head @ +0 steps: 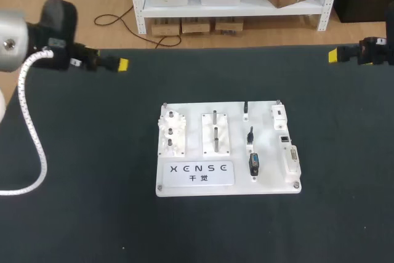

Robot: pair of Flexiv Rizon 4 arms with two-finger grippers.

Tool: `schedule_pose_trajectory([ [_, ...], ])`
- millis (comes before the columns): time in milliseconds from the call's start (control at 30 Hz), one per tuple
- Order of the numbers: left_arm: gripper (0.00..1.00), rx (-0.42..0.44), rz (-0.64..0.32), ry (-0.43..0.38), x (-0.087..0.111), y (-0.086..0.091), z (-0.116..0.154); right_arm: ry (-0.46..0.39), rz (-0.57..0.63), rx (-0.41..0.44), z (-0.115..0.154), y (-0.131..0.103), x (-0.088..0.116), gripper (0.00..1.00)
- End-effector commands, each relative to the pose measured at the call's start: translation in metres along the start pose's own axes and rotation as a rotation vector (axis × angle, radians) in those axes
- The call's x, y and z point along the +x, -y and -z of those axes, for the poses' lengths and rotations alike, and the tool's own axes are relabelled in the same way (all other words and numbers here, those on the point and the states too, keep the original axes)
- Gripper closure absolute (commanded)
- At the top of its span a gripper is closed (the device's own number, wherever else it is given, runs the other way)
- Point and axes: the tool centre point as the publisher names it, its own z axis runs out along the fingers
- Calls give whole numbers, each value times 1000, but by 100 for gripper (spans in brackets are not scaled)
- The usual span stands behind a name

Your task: Insert the Ethernet cable into its matching sockets.

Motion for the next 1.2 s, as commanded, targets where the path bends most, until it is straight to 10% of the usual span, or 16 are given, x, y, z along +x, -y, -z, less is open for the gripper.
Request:
schedule_pose_trajectory([
  [33,0,229,-234,42,5,14,-8,0,0,2,0,0,0,0],
  [667,0,581,-612,10,35,99,-51,0,0,2,0,0,0,0],
  [1200,0,496,-636,-56,53,129,-82,0,0,2,0,0,0,0],
])
